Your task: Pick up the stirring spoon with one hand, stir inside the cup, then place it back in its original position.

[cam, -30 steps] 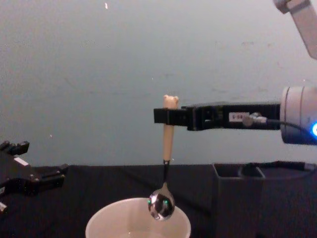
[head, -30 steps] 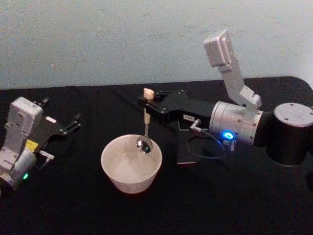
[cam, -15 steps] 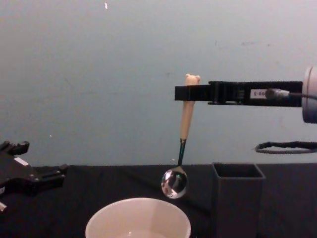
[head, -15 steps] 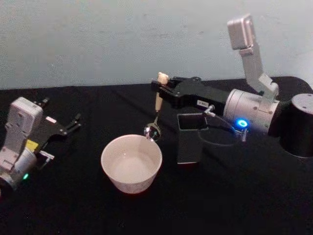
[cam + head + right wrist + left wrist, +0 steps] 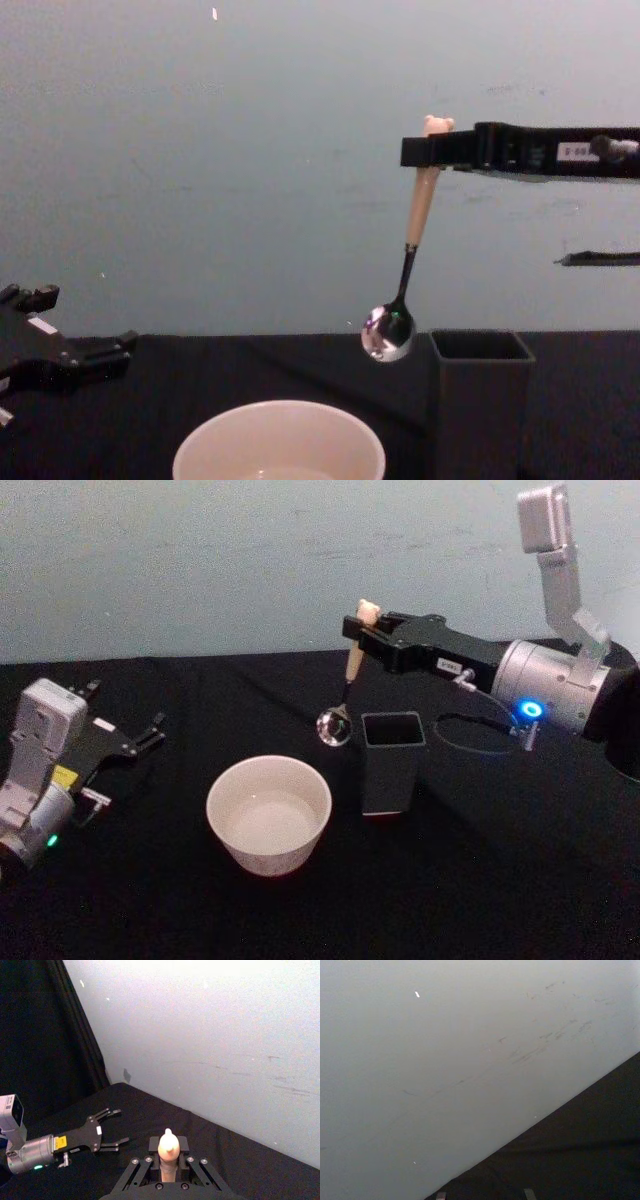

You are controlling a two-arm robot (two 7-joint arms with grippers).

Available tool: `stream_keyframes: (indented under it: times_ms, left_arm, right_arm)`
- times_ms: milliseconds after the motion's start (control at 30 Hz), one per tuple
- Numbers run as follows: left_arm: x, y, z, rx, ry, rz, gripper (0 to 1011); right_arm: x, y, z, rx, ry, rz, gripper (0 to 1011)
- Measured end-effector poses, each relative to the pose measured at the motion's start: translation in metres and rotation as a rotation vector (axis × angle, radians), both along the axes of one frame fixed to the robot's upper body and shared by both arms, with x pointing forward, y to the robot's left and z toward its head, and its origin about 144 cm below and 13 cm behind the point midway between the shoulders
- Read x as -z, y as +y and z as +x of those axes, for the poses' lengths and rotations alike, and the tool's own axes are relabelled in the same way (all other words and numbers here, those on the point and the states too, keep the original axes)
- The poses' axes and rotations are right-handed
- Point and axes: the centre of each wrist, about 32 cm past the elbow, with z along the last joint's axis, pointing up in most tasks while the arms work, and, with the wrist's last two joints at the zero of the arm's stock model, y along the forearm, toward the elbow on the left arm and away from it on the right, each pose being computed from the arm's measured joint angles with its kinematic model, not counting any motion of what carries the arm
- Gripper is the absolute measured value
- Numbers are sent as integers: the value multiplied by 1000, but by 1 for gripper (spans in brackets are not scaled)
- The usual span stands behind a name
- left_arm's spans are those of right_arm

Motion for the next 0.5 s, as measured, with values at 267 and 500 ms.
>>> stream_keyframes:
  times_ms: [267,500]
  left_arm:
    - [0,0,0,0,0,0,1001]
    - [0,0,0,0,0,0,1001]
  right_arm:
    - [-3,-13,0,20,4,14,211]
    - [-7,-25,0,40,3,34,211]
